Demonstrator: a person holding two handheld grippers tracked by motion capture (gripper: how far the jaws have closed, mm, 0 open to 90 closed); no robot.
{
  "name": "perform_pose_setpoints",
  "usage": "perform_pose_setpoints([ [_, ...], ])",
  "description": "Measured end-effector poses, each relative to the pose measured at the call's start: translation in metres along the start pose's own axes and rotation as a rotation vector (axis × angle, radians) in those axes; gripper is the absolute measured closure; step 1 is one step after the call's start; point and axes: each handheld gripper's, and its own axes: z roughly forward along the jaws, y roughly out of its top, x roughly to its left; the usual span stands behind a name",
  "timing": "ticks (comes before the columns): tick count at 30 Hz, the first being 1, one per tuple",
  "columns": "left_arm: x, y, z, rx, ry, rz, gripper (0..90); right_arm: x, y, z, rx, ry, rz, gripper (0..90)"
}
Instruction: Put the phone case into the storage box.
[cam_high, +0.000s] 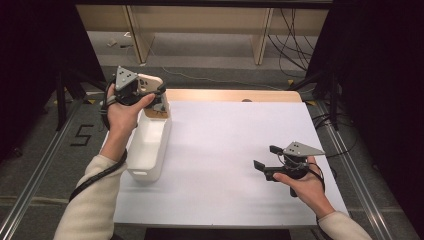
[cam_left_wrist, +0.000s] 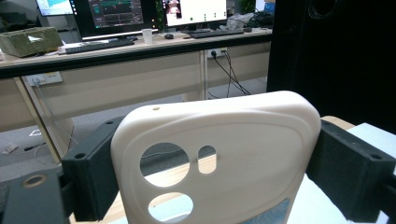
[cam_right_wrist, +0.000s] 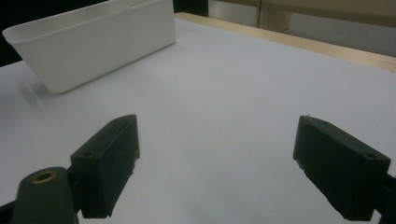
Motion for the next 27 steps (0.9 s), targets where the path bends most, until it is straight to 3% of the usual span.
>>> perform_pose_setpoints([
  [27, 0.011, -0.004, 0.009, 0.01, 0.012, 0.0, 11.5, 0.0, 0.0, 0.0, -0.001, 0.001, 0.003, 15.4],
])
